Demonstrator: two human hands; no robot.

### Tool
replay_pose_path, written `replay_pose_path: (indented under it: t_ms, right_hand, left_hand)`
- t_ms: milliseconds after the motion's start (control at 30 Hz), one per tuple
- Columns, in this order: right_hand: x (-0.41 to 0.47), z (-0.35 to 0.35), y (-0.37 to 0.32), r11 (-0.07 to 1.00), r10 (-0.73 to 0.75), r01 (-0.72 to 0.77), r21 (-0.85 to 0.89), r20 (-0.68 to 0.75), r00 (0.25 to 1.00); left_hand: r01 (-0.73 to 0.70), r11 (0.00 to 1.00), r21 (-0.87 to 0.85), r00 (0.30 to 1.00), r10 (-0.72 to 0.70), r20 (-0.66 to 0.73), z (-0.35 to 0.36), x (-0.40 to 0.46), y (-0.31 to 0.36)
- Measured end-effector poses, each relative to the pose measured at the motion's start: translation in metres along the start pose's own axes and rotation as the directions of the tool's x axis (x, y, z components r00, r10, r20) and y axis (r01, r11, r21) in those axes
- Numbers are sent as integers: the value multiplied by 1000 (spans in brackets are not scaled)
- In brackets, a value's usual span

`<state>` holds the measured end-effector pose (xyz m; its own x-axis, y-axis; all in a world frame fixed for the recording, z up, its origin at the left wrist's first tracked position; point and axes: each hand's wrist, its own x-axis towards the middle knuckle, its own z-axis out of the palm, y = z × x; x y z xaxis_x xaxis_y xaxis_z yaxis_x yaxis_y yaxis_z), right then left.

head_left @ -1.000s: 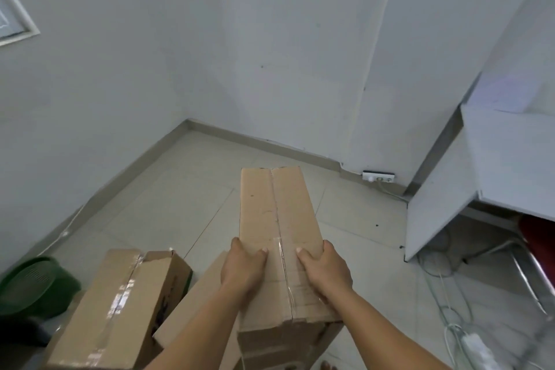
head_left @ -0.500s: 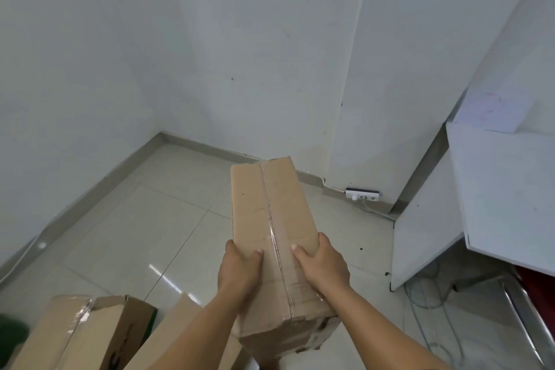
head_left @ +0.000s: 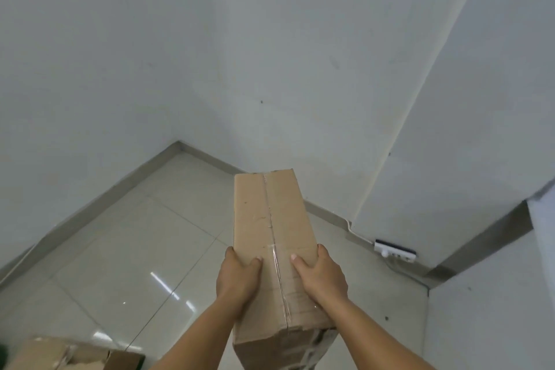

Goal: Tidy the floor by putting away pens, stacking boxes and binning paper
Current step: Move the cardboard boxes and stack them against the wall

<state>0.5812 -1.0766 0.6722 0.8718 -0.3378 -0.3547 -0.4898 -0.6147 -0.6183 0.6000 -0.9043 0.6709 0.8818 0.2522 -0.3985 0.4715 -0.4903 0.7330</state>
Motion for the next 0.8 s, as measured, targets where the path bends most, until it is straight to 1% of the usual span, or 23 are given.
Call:
replay_pose_path:
  t_ms: [300, 467, 667, 800]
  right_hand:
    - [129, 21, -95, 994, -100, 102, -29, 63, 993]
    - [208, 31, -141, 989, -133, 140, -44, 126, 983]
    - [309, 40, -206, 972, -207, 226, -66, 213, 955]
    - [369, 45, -253, 949, -278, 306, -72, 263, 924]
  left_hand:
    - [59, 997, -54, 993, -64, -99, -27, 127, 51]
    - [92, 991, -94, 985, -105, -137, -31, 200, 78]
    - [177, 970, -169, 955, -211, -209, -38, 288, 120]
    - [198, 950, -241, 929, -260, -262, -47, 342, 148]
